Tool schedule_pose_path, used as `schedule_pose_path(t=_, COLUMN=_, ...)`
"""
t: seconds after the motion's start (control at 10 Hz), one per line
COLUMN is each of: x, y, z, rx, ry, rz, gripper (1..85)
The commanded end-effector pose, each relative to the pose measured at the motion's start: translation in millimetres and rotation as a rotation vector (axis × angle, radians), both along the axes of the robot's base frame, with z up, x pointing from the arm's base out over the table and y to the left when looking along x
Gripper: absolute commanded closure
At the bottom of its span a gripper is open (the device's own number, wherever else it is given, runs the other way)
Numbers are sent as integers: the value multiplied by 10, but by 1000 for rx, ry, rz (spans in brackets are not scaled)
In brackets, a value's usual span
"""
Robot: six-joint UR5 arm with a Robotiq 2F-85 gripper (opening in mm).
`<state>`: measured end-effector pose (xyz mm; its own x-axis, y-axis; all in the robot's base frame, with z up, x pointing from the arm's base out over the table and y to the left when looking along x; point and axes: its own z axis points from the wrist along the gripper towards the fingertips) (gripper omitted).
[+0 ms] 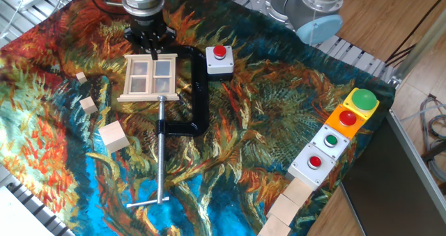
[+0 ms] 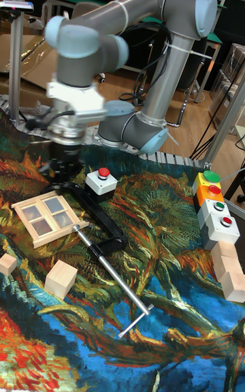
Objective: Close a sliding window
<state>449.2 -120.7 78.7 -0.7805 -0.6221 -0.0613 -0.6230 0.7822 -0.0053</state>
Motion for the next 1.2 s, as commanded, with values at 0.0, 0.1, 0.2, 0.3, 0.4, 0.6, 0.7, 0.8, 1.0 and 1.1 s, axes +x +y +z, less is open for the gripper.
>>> schedule_pose_path(t=0.0, x=98, y=862, z=234, rx=65, ry=-23, rz=-77, gripper=843)
schedule_pose_path(t=0.1, x=0, y=836, z=166, rx=29, ry=-12, rz=-85, gripper=843)
schedule_pose_path(t=0.2, x=-40, y=548, z=161, rx=-82, ry=-2, rz=-33, gripper=843)
schedule_pose_path(t=0.3, x=-25, y=536, z=162, rx=-90, ry=-7, rz=16, gripper=843)
schedule_pose_path(t=0.4, x=54, y=543, z=167, rx=-90, ry=-37, rz=61, gripper=843)
schedule_pose_path(t=0.6, x=156, y=541, z=163, rx=-50, ry=-111, rz=114, gripper=843)
schedule_pose_path(t=0.7, x=202, y=674, z=203, rx=-19, ry=-103, rz=102, gripper=843)
schedule_pose_path(t=0.8, x=330, y=821, z=266, rx=-17, ry=-80, rz=91, gripper=843)
schedule_pose_path(t=1.0, x=530, y=1124, z=310, rx=-5, ry=-41, rz=64, gripper=843)
schedule_pose_path(t=1.1, x=554, y=1161, z=313, rx=-24, ry=-32, rz=60, gripper=843)
